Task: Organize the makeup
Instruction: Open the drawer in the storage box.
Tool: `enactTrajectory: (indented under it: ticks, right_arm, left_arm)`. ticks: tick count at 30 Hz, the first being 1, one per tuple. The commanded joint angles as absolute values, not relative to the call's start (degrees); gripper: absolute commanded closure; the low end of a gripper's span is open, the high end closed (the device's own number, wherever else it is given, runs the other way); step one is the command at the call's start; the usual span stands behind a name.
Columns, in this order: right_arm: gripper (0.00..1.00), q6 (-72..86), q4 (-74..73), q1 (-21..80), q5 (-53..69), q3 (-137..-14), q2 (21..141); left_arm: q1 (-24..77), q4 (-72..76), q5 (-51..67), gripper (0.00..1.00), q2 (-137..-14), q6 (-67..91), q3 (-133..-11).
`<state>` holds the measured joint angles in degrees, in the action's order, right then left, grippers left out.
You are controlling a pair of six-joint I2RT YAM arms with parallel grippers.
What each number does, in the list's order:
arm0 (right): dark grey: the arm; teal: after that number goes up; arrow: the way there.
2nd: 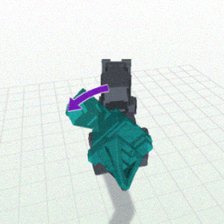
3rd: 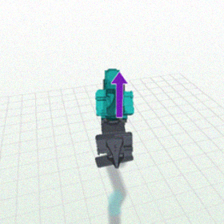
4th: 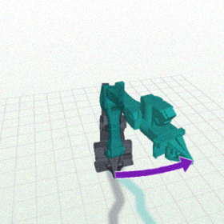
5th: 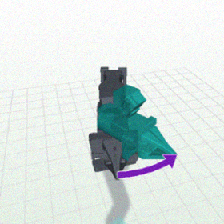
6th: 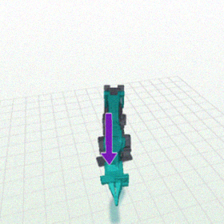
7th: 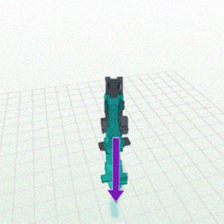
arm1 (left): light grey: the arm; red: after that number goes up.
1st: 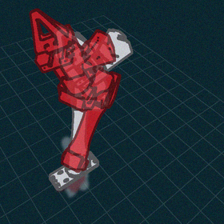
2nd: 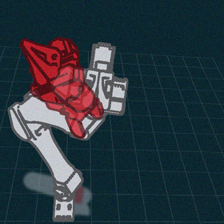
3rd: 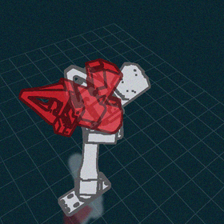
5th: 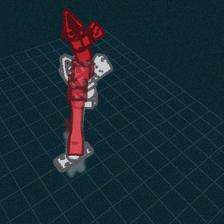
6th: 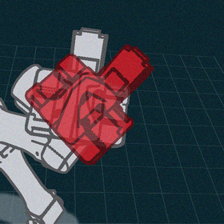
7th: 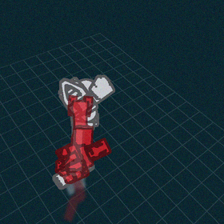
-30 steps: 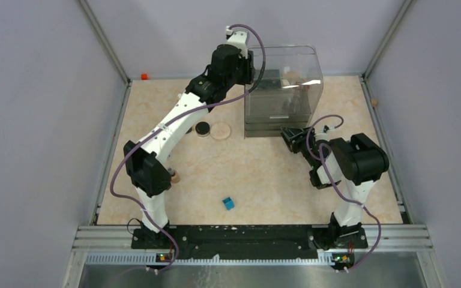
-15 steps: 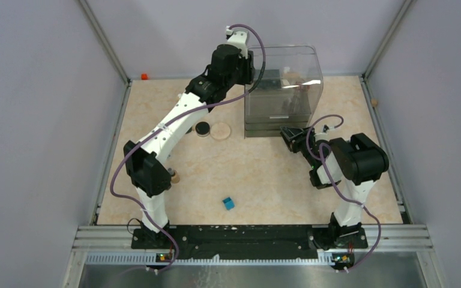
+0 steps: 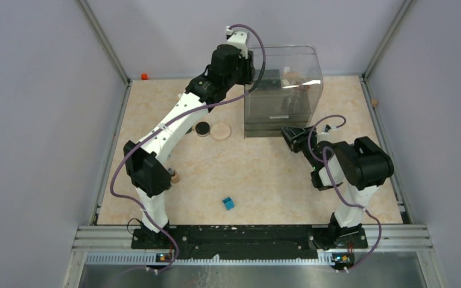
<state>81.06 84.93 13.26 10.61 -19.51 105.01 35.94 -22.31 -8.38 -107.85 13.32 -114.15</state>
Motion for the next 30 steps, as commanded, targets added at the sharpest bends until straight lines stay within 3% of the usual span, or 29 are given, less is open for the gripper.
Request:
enactTrajectory:
  ticks: [1,11,16,22,30]
  right_arm:
    - [0.56,80.3,96.5,13.0,10.4,-21.1,103.3]
    - [0.58,82.8,95.4,13.1,9.6,-25.9,108.2]
    - [0.7,82.7,94.7,13.1,9.7,-27.3,108.8]
    - [1.0,82.3,96.4,13.0,9.5,-26.7,109.7]
    - [1.0,80.5,98.7,13.0,9.5,-18.9,106.0]
  left_arm:
    - [36.4,-26.5,-7.6,0.54,-106.7,11.9,-112.8]
    - [36.3,-26.5,-7.9,0.54,-106.5,11.7,-112.6]
    - [36.3,-26.5,-7.8,0.54,-106.6,11.7,-112.6]
    - [36.3,-26.4,-7.9,0.54,-106.7,11.8,-112.5]
    - [36.3,-26.9,-9.0,0.54,-107.3,12.1,-113.2]
